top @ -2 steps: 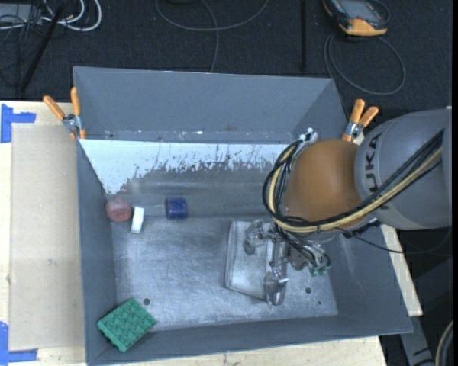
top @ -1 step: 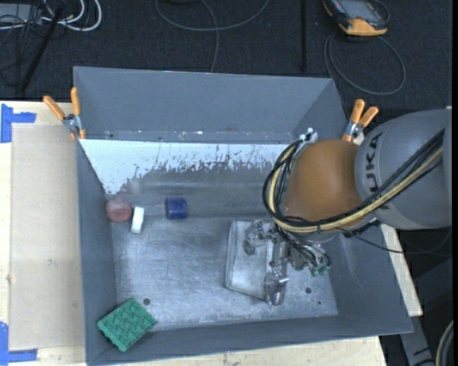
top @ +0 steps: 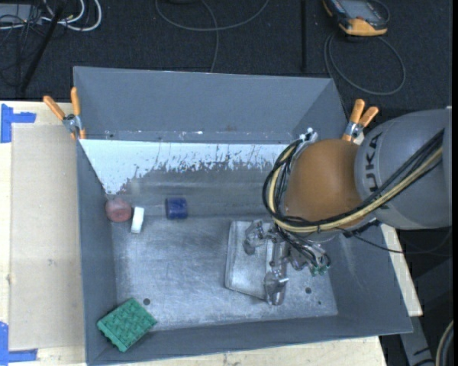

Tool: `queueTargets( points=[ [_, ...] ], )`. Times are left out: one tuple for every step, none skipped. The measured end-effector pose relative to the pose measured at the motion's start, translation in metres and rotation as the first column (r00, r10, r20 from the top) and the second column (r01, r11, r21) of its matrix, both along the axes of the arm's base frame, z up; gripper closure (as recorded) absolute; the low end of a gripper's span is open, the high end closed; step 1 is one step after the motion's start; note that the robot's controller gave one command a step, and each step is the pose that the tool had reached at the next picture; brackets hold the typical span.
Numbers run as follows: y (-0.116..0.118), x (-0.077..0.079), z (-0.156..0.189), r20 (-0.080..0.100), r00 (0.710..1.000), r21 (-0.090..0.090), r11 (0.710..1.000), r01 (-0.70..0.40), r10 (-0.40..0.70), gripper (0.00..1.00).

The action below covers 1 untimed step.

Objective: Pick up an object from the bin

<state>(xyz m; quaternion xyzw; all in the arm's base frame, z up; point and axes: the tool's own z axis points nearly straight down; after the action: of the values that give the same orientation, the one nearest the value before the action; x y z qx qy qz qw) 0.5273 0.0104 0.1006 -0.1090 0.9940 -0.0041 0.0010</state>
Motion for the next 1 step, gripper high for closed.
queueTargets(
  points=[
    [0.0110,0.0255,0.0770,0.002,0.942,0.007,0.942,-0.334,0.334,0.00]
  ],
)
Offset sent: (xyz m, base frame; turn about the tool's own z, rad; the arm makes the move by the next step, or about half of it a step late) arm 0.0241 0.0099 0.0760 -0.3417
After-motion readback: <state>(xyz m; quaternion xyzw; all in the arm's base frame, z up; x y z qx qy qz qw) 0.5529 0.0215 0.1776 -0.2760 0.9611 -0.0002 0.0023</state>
